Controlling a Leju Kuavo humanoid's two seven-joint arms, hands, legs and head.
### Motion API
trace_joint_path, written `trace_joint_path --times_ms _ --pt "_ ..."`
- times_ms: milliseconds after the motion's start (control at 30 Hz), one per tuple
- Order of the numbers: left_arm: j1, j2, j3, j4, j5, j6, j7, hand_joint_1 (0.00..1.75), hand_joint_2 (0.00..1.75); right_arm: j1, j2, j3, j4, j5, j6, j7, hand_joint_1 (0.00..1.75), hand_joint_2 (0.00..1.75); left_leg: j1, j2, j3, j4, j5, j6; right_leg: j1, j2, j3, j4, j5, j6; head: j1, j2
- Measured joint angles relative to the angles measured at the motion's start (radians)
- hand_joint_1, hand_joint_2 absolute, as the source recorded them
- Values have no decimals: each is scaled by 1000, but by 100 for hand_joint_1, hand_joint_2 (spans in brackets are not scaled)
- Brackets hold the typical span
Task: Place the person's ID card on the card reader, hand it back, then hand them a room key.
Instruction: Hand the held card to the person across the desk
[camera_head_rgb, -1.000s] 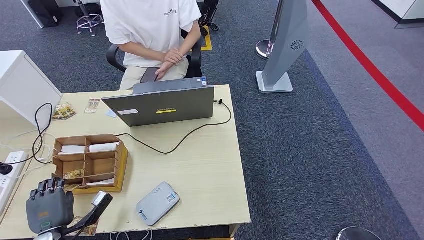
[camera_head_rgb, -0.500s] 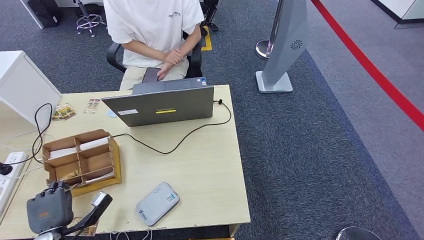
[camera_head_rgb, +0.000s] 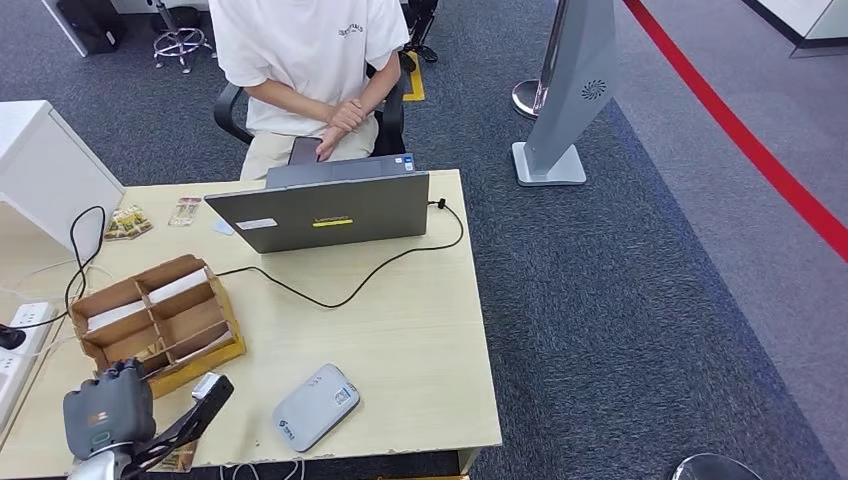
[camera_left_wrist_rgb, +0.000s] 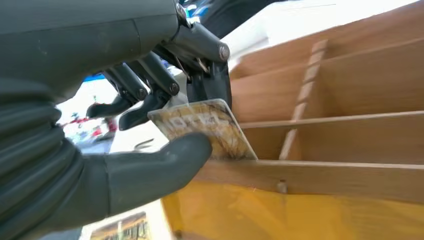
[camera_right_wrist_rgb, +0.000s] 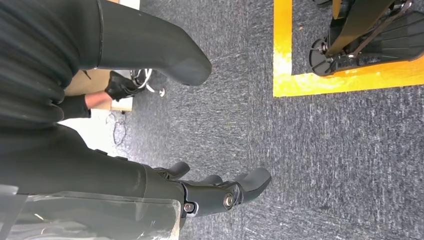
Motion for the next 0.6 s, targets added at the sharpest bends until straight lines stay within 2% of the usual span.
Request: trace_joint_path --times_ms 100,167,267,367,433,500,600 --pt "43 77 -166 -185 -7 -199 94 175 175 1 0 -8 0 -9 0 1 0 175 0 0 -1 0 0 0 0 0 0 0 0 0 0 0" --pt "50 143 -257 -286 7 -260 124 175 175 3 2 -16 0 -12 -1 3 0 175 0 0 -1 0 0 0 0 0 0 0 0 0 1 0" --pt "30 274 -358 -434 62 -311 139 175 175 5 4 -23 0 -12 -2 12 0 175 1 0 -1 0 1 -1 0 0 -1 1 0 0 0 0" --pt "-29 396 -399 -568 154 -360 121 175 175 8 6 -26 0 -6 -2 25 0 175 1 -1 -1 0 1 -2 1 -1 -1 2 0 0 0 0" --pt "-79 457 -405 -646 211 -390 107 175 175 9 8 -27 0 -1 -2 34 0 175 1 -1 0 0 2 -2 1 -1 -1 2 0 0 -1 0" --pt "-132 493 -407 -700 250 -410 102 175 175 11 11 -27 0 5 -1 41 0 175 1 -1 0 0 2 -3 1 0 -1 3 0 -1 -1 0" --pt "-223 504 -416 -729 263 -416 109 175 175 11 14 -28 0 24 3 50 0 175 1 -2 0 0 2 -3 1 -1 -1 3 0 -1 -1 0"
